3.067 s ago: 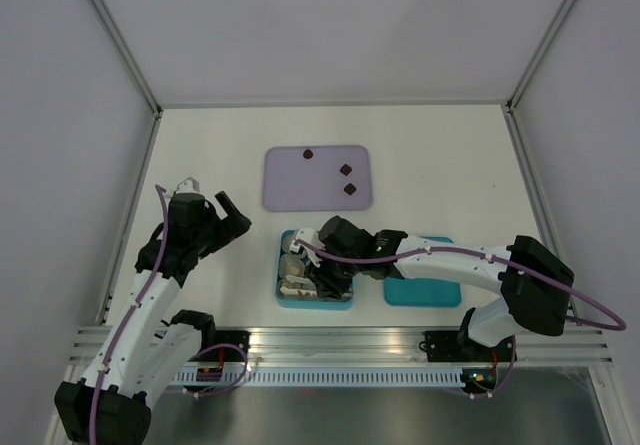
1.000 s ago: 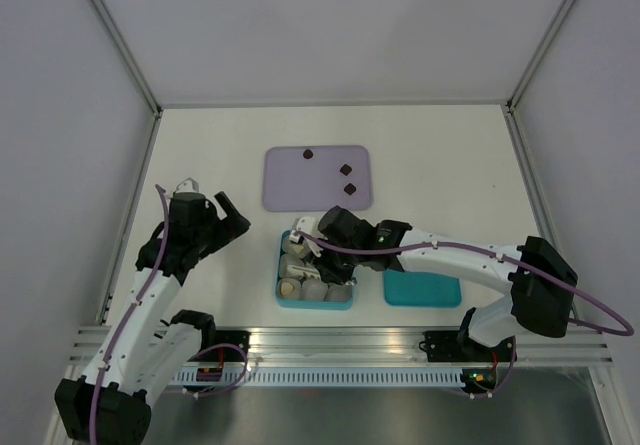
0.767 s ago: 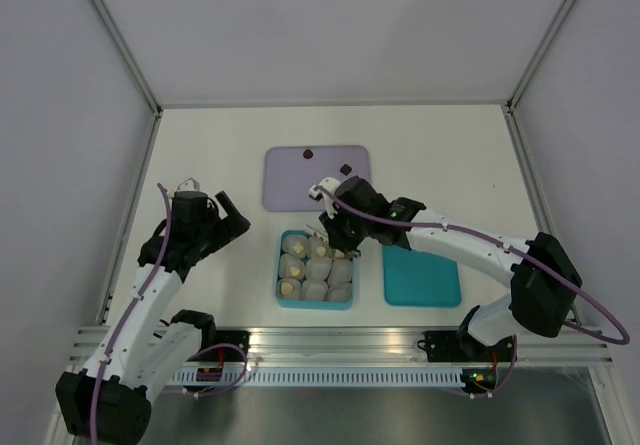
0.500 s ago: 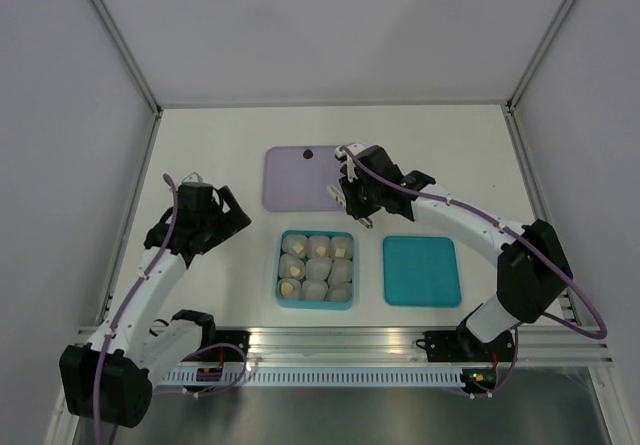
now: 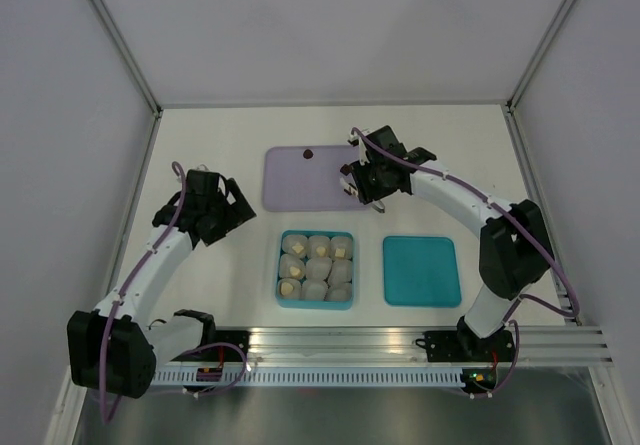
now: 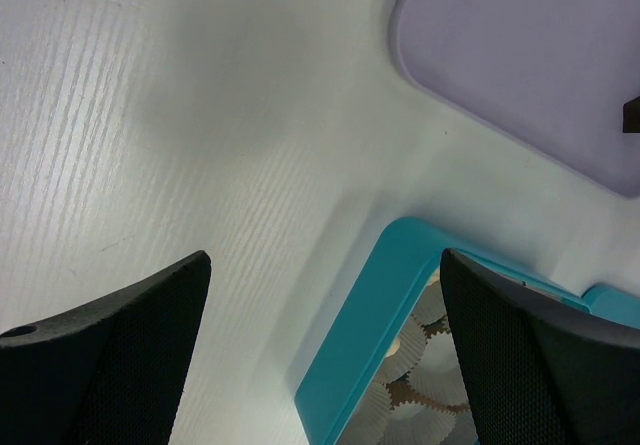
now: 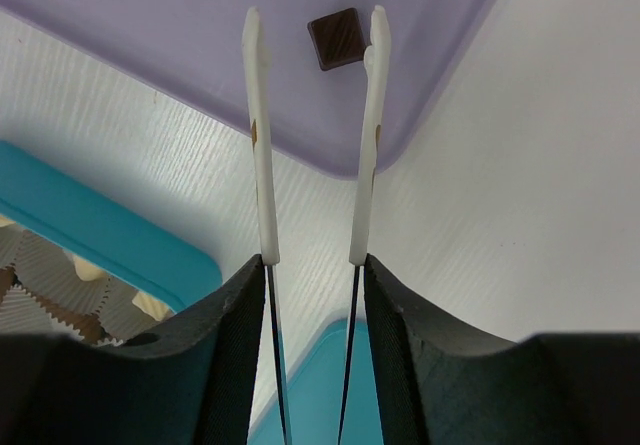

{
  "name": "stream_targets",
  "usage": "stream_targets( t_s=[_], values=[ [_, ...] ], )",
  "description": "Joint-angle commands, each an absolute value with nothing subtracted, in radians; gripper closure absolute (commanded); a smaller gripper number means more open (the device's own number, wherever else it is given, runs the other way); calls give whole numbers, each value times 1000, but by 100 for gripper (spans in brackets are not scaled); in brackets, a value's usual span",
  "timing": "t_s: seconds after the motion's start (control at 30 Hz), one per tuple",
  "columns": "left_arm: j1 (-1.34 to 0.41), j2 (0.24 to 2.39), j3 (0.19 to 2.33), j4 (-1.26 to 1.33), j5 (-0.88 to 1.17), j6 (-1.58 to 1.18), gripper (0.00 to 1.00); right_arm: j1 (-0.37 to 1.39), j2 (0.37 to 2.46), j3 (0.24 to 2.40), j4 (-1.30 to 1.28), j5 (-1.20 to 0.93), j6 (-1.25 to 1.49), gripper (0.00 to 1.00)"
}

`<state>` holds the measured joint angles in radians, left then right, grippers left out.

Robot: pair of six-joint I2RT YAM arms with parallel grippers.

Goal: Pack the chocolate

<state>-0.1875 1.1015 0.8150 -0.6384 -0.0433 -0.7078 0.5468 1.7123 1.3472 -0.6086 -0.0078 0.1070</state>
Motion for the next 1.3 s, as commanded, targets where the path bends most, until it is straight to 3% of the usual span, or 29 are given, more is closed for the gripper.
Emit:
stream_targets(
  t_s=[0.0,0.73,0.93,1.13,1.27],
  values=[
    [-190,1124,862,-629,-40,-732,0,525,1746,1394,-630,-49,52,51],
    [-190,1114,864,-661,-66,-727,0,511,1899,1485,-663,-45,9,49],
    [-190,1106,864,-669,-66,-726,0,509,1907,1482,-650,-37,9,55],
    [-190,1078,856,-676,-74,-730,0,509,1882,1488,-644,-41,12,71],
    [-190,1065,850,-681,-75,-733,0,509,1826,1489,-653,-63,14,75]
  ],
)
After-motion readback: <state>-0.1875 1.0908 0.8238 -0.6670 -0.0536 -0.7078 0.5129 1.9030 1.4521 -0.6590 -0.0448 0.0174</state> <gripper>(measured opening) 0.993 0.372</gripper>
